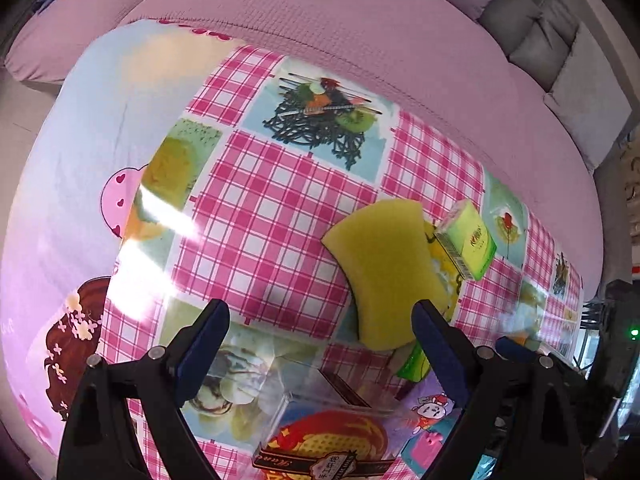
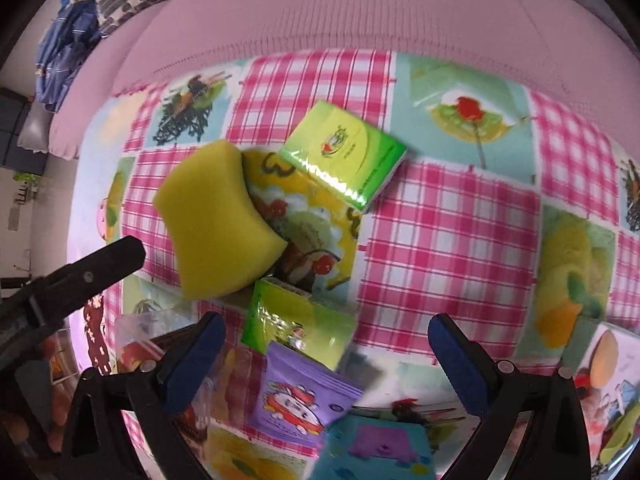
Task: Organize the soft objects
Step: 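Lower the left tool onto the yellow sponge while the right lowers onto a green tissue pack, then grasp and lift the yellow sponge with the left tool while the right lifts the tissue pack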
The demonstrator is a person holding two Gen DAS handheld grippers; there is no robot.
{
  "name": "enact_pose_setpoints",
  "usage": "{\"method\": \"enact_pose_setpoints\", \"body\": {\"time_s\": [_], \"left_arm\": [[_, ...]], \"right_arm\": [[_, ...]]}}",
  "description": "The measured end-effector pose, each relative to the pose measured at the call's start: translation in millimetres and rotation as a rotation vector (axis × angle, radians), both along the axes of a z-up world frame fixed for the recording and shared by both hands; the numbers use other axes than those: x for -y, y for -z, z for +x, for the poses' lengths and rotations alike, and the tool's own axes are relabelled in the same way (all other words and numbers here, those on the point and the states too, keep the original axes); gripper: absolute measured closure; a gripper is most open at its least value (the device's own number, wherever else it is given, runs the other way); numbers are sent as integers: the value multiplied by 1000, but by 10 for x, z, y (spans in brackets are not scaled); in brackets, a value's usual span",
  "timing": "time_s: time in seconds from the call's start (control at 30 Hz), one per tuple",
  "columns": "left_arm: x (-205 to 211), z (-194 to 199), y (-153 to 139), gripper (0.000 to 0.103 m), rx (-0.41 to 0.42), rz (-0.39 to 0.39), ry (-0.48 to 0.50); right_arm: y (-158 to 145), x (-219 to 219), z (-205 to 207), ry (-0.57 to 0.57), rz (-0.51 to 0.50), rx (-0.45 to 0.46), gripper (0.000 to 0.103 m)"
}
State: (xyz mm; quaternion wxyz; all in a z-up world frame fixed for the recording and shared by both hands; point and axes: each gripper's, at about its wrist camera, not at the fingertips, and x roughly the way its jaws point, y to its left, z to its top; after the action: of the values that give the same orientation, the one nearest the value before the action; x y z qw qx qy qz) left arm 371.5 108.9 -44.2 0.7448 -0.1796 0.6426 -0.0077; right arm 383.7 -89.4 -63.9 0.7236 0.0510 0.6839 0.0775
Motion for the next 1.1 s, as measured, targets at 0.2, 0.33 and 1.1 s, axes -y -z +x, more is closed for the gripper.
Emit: {"method": "enact_pose_setpoints", "body": {"time_s": [0.2,0.33,1.1], "left_arm": [[-43,45,8,10,-19,8,-13],[-88,83,26,10,-28,15,-21],[473,397,208,10,-72,-28,22]], "right_arm": [[216,-189,44,34,-33,-59,15],[337,-295,63,52,-51,-78,18],[342,86,168,98,-64,-79,31]]}}
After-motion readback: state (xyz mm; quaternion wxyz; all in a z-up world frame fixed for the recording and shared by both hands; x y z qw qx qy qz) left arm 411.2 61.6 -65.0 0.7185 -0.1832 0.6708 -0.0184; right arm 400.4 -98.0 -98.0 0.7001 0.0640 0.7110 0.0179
